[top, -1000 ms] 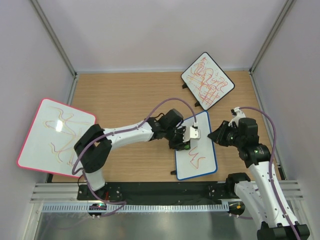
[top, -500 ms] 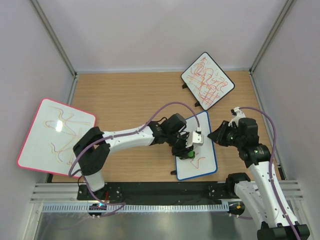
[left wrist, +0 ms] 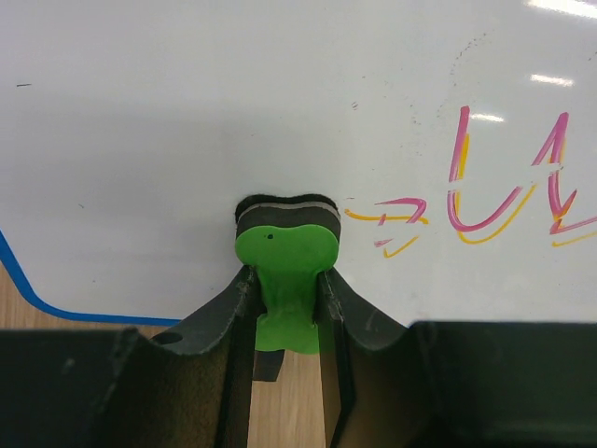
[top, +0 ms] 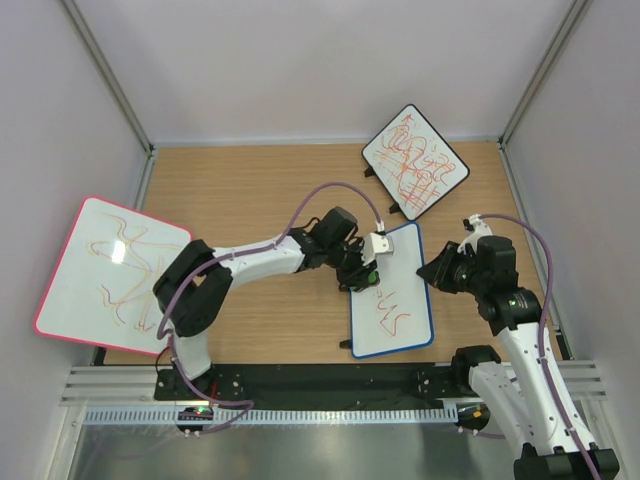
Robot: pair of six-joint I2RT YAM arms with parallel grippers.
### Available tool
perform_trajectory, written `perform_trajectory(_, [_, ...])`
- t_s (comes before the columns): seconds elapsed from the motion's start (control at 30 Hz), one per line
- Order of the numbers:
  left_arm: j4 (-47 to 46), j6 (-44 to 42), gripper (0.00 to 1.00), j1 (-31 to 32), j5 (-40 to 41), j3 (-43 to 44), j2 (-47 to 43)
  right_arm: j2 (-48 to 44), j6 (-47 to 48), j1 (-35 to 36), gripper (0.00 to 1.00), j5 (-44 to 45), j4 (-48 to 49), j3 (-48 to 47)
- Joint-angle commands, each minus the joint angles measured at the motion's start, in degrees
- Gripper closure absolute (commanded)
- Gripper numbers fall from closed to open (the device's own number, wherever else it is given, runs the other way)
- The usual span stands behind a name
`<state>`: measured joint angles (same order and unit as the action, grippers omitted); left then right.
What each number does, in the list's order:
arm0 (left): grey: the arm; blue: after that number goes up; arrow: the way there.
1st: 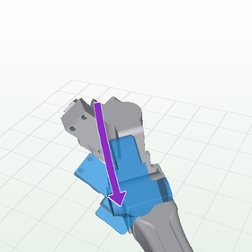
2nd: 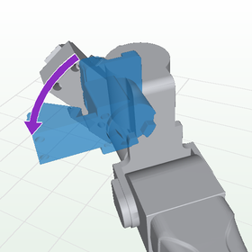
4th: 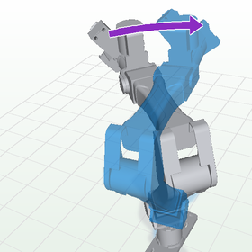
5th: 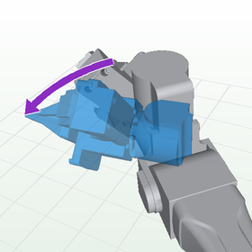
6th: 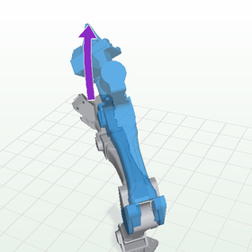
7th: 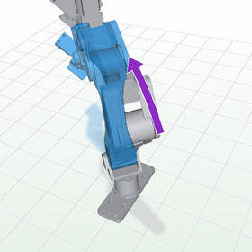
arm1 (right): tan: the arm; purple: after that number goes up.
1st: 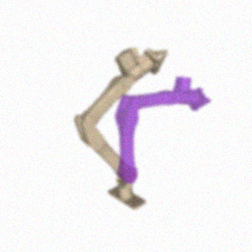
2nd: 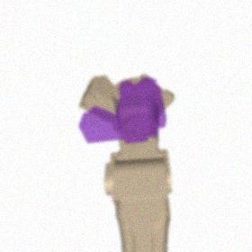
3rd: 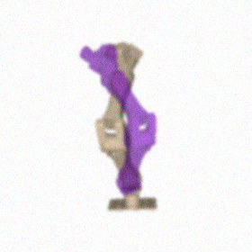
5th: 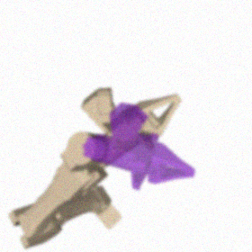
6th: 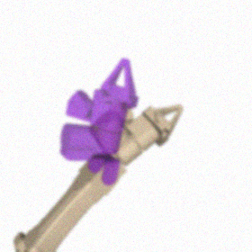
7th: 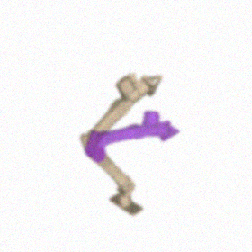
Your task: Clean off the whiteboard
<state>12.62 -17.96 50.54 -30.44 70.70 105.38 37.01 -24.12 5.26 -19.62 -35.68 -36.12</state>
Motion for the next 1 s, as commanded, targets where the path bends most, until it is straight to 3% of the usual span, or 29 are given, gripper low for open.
perform_trajectory(0.0, [-3.48, 1.69, 1.0, 0.7, 0.64, 0.14, 2.45, -0.63, 1.36, 0.28, 0.99, 0.28, 1.32, -1.76])
perform_trajectory(0.2, [-3.57, 2.49, 1.0, 1.48, -1.73, -1.78, 1.23, -0.63, 1.36, 0.28, 0.99, 0.28, 1.4, -1.68])
perform_trajectory(0.57, [-4.1, 5.65, 1.0, 10.88, -4.98, -4.08, -5.89, -0.45, 1.27, 0.19, 0.99, 0.37, 1.4, -1.67])
perform_trajectory(0.97, [-3.04, 4.07, 1.0, 10.9, -0.86, -1.7, -2.29, -0.54, 1.18, 0.19, 0.99, 0.54, 1.32, -1.76])
